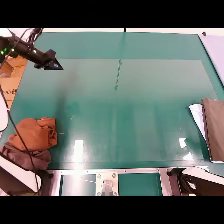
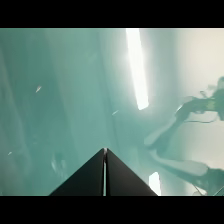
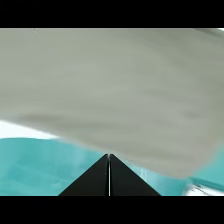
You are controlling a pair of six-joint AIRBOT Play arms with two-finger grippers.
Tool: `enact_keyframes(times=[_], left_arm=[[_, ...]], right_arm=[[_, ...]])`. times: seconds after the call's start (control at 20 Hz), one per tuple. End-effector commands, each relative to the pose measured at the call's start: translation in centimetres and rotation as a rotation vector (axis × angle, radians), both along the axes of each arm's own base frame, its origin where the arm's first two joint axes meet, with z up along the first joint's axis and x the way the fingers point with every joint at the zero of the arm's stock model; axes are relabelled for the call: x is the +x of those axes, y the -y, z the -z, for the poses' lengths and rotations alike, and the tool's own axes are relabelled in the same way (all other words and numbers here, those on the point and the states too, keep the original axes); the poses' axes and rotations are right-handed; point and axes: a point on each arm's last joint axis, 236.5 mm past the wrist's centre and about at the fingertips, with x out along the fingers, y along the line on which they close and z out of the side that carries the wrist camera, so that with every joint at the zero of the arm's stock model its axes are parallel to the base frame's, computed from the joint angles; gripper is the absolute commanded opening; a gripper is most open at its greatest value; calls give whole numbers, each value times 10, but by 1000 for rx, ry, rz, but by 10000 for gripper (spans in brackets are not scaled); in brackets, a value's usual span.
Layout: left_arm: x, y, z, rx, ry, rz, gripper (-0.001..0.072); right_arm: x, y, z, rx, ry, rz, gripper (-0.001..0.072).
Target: Fold the shirts.
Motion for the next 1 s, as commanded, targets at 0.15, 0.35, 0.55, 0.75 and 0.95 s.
enact_keyframes(times=[0.15,0.35,0.55,0.75,0.95], left_arm=[[-34,25,-30,198,64,54,25],[-106,64,-3,231,-44,123,25],[-178,78,39,253,-109,83,26],[-199,74,51,265,-139,66,27],[-194,74,51,265,-117,59,28]], right_arm=[[143,-112,-28,-125,153,-560,18],[155,-220,12,-101,137,-905,18],[137,-283,57,-67,109,-1096,18],[135,-309,65,-53,116,-1164,18],[134,-312,65,-53,116,-1171,18]])
